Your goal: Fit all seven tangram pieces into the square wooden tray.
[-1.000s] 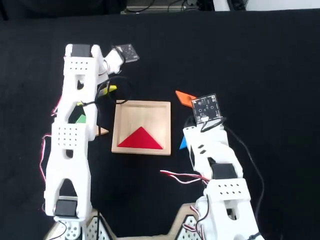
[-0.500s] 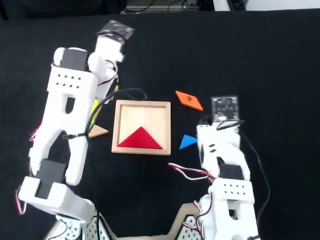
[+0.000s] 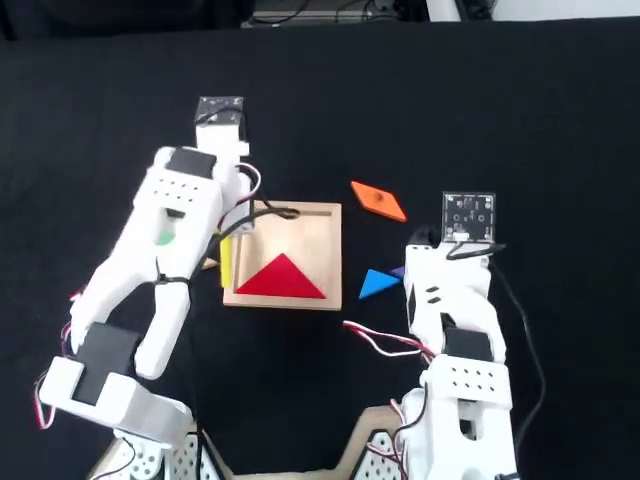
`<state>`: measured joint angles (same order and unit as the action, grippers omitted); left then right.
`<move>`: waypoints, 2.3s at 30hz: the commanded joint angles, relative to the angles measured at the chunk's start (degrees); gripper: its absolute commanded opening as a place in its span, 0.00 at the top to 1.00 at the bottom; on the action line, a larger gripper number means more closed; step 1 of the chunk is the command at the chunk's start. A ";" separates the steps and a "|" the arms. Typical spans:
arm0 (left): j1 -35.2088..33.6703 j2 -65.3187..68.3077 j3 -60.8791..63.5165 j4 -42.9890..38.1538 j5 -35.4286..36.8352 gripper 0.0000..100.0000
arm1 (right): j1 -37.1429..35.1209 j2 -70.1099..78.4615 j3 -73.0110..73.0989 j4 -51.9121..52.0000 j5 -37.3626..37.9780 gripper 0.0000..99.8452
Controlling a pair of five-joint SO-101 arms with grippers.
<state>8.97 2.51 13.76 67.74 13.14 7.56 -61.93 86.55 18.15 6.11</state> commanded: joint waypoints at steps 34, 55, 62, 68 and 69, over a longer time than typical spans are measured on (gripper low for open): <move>1.80 6.95 7.08 -20.40 -1.41 0.97 | -2.20 -0.66 -0.84 -1.41 -0.09 0.99; 2.86 6.68 7.34 -14.07 -1.32 0.97 | -2.20 -0.66 -0.84 -1.41 -0.09 0.99; 2.95 6.68 6.99 -11.87 -1.32 0.97 | -2.20 -0.66 -0.84 -1.41 -0.09 0.99; 2.95 6.68 7.43 -11.60 -1.32 0.97 | -2.20 -0.66 -0.84 -1.41 -0.09 0.99; 2.95 6.68 7.43 -11.60 -1.32 0.97 | -2.20 -0.66 -0.84 -1.41 -0.09 0.99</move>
<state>11.52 9.27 20.44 54.90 11.82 6.15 -61.93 86.55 18.15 6.11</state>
